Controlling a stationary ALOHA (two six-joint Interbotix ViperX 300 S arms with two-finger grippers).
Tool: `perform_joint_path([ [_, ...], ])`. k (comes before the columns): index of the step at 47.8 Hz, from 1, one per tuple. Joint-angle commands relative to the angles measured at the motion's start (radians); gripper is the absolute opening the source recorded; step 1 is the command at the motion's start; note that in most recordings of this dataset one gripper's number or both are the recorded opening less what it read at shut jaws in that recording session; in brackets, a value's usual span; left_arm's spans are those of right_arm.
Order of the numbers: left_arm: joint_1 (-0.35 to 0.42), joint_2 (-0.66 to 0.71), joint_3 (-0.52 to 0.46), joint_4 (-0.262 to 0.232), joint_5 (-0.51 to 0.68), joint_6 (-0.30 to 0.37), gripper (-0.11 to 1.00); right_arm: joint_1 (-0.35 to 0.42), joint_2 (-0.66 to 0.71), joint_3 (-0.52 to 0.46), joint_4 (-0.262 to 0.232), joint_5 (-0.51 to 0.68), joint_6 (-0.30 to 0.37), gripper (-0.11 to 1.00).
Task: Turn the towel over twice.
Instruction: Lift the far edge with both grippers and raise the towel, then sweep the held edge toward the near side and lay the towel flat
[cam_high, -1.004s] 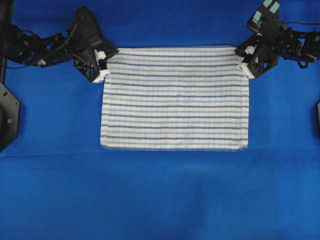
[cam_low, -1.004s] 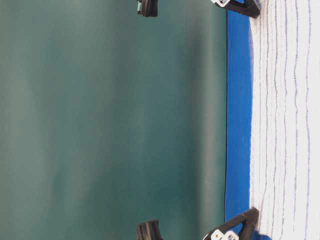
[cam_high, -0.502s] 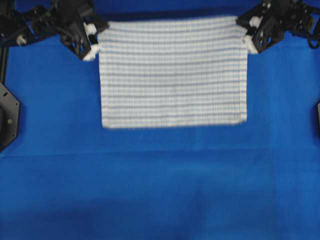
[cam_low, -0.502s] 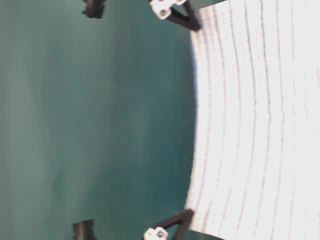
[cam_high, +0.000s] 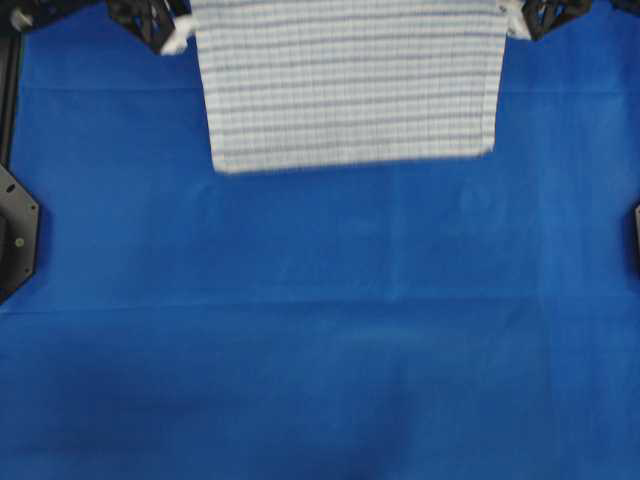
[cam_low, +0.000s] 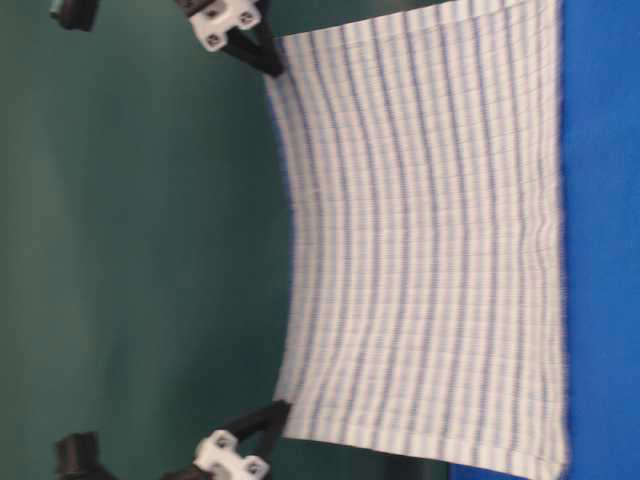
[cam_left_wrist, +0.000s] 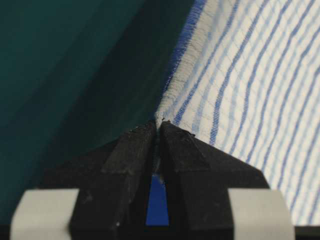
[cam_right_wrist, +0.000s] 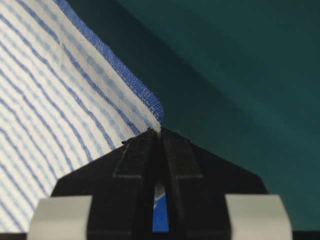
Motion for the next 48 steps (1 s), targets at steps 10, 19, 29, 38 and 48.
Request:
perform_joint_path([
  [10, 0.012, -0.103, -0.091, 0.003, 0.069, 0.051, 0.04, -0.006, -0.071, -0.067, -0.035, 0.014, 0.000, 0.04],
  [19, -0.005, -0.158, -0.074, 0.003, 0.063, 0.071, 0.04, 0.002, -0.118, -0.072, -0.035, 0.038, 0.002, 0.04],
  [29, -0.080, -0.221, -0.014, 0.000, 0.060, 0.066, 0.04, 0.067, -0.173, -0.035, -0.032, 0.100, 0.020, 0.04],
  [38, -0.216, -0.276, 0.083, 0.000, 0.049, 0.066, 0.04, 0.190, -0.219, 0.021, -0.021, 0.190, 0.041, 0.04],
  [48, -0.360, -0.288, 0.212, -0.002, -0.002, 0.064, 0.04, 0.341, -0.258, 0.109, 0.012, 0.265, 0.101, 0.04],
])
